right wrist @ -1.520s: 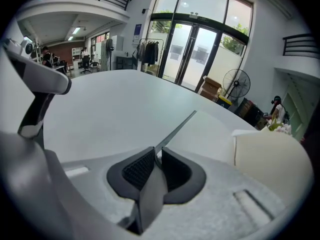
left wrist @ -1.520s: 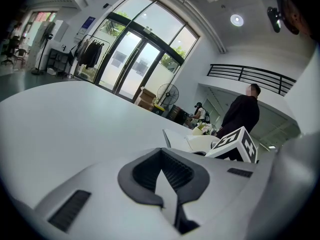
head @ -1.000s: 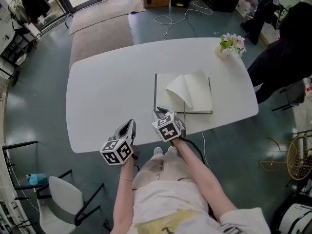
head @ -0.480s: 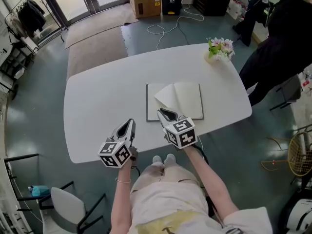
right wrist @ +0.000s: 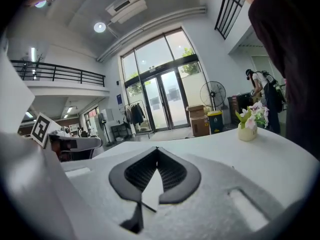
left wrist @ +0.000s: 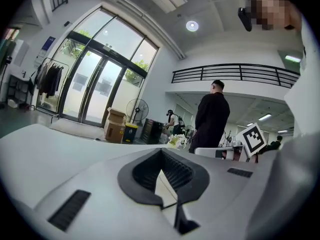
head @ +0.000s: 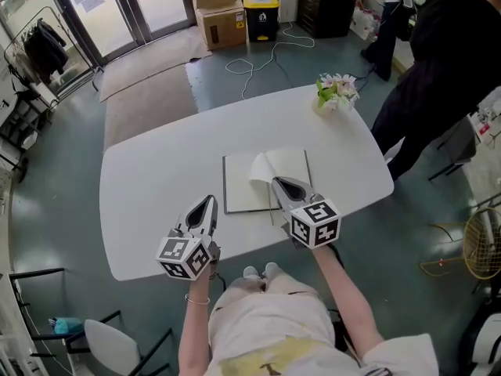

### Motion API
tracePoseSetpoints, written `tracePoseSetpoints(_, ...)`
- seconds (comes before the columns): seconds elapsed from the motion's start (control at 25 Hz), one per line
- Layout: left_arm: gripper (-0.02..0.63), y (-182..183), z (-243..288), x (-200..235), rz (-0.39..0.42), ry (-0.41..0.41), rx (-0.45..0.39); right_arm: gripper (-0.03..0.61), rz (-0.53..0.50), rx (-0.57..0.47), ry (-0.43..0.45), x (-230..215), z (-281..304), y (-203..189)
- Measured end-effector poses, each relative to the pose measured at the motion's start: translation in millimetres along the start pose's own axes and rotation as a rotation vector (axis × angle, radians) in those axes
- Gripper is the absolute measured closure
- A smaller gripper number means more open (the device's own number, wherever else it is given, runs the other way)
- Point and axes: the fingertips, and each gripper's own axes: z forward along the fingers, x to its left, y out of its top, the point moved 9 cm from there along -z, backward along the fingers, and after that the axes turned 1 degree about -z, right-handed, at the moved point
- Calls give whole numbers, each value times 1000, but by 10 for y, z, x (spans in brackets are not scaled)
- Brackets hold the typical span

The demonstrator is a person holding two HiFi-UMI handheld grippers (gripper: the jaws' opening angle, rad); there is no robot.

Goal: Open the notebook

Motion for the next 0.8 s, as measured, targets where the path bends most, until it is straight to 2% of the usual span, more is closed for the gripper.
tracePoseSetpoints(0.4, 614, 242, 95, -194, 76, -26, -47, 572, 60, -144, -62, -370, -445, 279)
tracePoseSetpoints(0.8, 614, 313, 147, -341, 120, -13, -87, 572, 65, -215, -116, -595, -699, 332)
